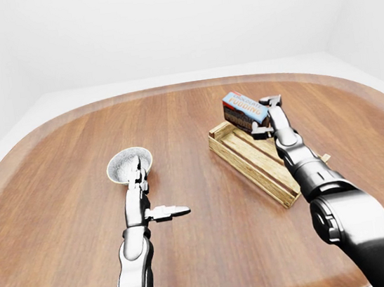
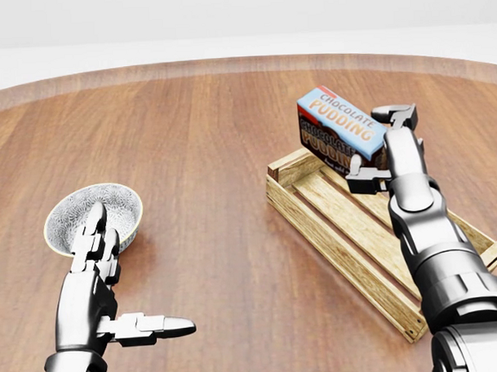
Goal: Pick up the chocolate pudding and put it in the tray.
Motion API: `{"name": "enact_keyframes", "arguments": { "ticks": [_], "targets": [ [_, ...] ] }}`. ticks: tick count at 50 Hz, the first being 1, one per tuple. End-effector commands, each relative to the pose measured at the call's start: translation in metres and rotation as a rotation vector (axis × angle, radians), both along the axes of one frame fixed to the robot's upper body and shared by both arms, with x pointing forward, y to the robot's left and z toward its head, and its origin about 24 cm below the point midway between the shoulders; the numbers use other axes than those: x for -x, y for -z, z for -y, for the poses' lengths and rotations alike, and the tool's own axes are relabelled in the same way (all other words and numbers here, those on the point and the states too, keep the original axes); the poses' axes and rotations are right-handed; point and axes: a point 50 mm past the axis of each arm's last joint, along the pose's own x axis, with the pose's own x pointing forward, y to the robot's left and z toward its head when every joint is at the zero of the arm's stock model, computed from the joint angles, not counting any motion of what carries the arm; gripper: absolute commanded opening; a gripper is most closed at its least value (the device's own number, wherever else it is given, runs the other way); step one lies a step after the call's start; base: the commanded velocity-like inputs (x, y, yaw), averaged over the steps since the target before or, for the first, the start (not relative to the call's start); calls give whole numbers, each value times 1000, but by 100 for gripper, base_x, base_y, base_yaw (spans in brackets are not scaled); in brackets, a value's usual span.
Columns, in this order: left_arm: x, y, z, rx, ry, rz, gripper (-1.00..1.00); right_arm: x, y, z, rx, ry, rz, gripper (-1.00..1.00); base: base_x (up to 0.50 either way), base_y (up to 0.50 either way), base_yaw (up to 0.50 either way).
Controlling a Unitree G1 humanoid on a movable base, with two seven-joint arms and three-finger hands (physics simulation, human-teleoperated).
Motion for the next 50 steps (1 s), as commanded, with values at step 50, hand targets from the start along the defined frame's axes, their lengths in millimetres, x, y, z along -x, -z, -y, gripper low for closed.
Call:
{"name": "enact_keyframes", "arguments": {
  "ticks": [50],
  "targets": [
    [0,1,1,1,7,-9,100,22,40,31,37,117,-140,-100,0,0,0]
  ]
}}
